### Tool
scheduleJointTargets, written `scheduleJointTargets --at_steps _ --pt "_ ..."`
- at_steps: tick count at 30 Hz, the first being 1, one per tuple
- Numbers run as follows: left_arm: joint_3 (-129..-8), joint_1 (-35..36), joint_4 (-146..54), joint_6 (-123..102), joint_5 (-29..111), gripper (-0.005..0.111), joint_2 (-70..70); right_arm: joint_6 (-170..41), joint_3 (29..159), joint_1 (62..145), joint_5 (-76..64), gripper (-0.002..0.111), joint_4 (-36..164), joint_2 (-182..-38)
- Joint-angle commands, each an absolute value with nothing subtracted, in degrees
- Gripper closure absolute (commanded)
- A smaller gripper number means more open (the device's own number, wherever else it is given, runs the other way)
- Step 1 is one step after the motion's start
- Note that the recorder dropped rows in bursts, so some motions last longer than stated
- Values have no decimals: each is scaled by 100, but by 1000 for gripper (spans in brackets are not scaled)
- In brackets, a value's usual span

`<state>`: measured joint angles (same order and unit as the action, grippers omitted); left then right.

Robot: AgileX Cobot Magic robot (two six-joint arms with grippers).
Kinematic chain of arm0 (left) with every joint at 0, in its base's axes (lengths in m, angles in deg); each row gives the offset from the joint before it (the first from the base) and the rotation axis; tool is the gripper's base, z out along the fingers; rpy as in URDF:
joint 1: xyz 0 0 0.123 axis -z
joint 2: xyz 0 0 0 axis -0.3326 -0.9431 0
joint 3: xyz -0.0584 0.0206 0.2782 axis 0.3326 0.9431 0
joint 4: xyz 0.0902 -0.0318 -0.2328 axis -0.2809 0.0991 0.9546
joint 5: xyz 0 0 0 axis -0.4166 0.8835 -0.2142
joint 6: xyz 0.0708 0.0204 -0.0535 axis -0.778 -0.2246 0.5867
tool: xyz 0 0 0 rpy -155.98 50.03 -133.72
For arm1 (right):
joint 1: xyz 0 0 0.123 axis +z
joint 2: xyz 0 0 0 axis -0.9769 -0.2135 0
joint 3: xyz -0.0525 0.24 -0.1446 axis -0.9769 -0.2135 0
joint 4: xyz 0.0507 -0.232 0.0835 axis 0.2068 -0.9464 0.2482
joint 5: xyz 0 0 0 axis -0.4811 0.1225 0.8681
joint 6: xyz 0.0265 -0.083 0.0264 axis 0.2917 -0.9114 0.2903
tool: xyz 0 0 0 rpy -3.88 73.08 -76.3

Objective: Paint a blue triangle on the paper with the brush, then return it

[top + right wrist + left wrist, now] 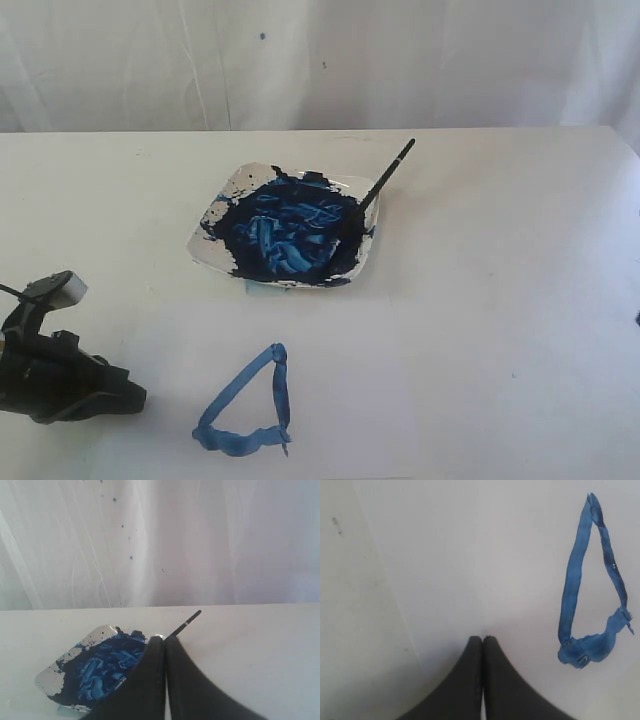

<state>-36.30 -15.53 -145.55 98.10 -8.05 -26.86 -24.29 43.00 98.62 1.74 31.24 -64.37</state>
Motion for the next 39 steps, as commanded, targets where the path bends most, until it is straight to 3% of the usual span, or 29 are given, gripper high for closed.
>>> scheduleJointTargets --at_steps 1,15,21,26,39 --pt "-3598 -1529 -14595 9805 -745 107 -2634 -2272 4182 9827 8 108 3069 -5774" --pt "-3598 -1529 -14595 9805 -734 107 -2634 -2826 3692 9827 -137 108 3100 -5175" --pt "-3598 -1529 -14595 9805 -734 107 -2634 -4594 3025 9860 -147 108 5091 -5161" --pt "-3598 -1529 -14595 9805 -734 107 -2634 -5365 2889 9976 -103 108 5511 -5082" --pt "-3598 -1529 -14595 9805 -748 107 -2634 -5354 2889 9783 -1575 108 5488 -4891"
